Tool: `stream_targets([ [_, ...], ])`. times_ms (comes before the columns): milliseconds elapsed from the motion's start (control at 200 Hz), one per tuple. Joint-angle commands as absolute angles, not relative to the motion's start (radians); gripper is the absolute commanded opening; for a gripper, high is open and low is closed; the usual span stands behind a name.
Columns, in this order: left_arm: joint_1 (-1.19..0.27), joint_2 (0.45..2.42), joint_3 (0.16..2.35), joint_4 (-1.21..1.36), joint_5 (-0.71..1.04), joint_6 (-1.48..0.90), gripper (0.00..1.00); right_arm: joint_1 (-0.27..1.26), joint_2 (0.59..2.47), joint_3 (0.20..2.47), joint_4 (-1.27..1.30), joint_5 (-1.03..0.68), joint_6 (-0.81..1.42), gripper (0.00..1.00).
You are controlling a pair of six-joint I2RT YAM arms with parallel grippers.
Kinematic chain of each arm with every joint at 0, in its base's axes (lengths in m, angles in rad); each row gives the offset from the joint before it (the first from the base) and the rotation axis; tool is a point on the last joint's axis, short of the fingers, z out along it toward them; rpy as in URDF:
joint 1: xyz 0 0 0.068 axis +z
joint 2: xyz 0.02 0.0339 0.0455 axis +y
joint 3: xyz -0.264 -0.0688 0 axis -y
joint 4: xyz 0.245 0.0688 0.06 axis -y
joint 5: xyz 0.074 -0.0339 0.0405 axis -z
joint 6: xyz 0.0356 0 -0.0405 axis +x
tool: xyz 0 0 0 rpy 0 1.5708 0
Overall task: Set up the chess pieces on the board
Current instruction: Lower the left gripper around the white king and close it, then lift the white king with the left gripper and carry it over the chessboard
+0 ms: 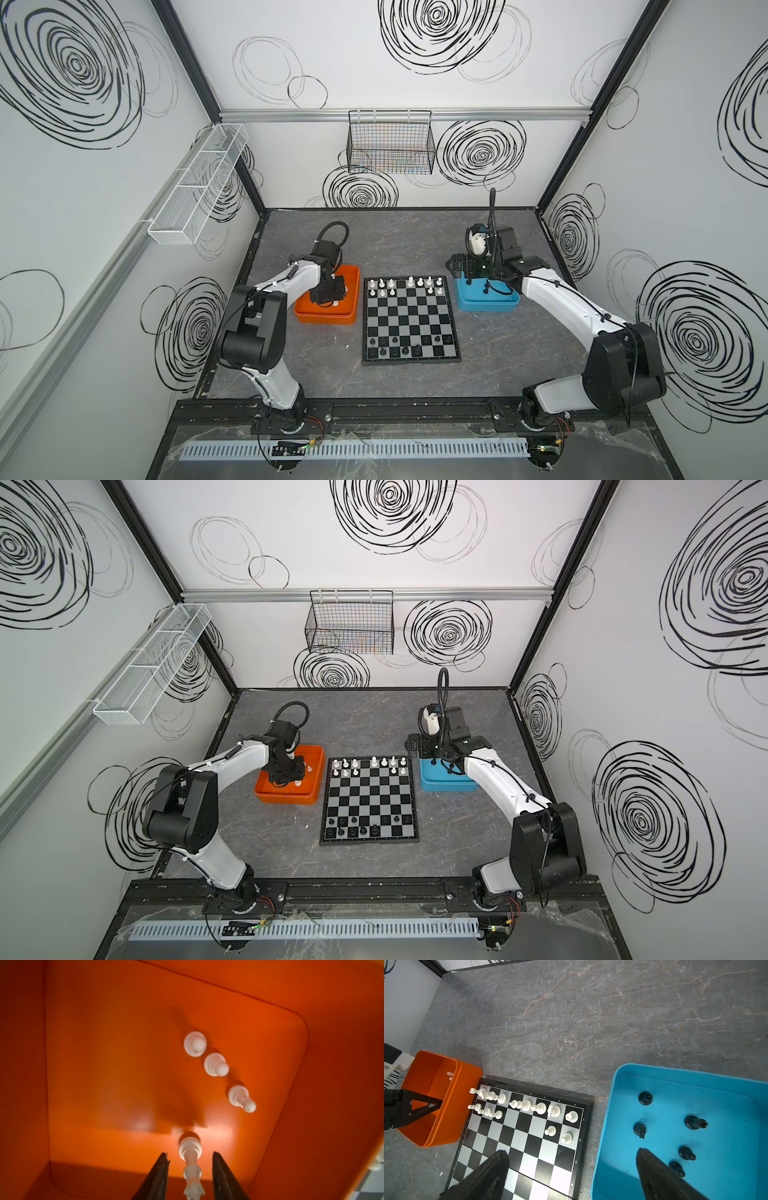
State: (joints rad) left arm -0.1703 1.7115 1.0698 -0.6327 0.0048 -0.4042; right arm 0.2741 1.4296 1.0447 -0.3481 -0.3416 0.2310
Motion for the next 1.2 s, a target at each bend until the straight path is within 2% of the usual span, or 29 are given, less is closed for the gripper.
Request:
stream_targets([
  [0, -0.178, 1.724, 1.095, -0.657, -0.017, -0.402, 0.37, 0.268, 1.439, 1.035, -0.374, -0.345, 0.217, 1.0],
  [665, -0.187, 1.727, 1.103, -0.664, -0.023, -0.399, 0.22, 0.258, 1.455, 1.039, -0.394, -0.345, 0.211, 1.0],
  [856, -0.189, 1.724, 1.109, -0.675, -0.031, -0.392, 0.15, 0.258, 1.456, 1.039, -0.395, -0.344, 0.211, 1.0],
  [1191, -0.196, 1.71, 1.178, -0.736, -0.049, -0.373, 0.13, 0.252, 1.455, 1.043, -0.397, -0.34, 0.209, 1.0],
])
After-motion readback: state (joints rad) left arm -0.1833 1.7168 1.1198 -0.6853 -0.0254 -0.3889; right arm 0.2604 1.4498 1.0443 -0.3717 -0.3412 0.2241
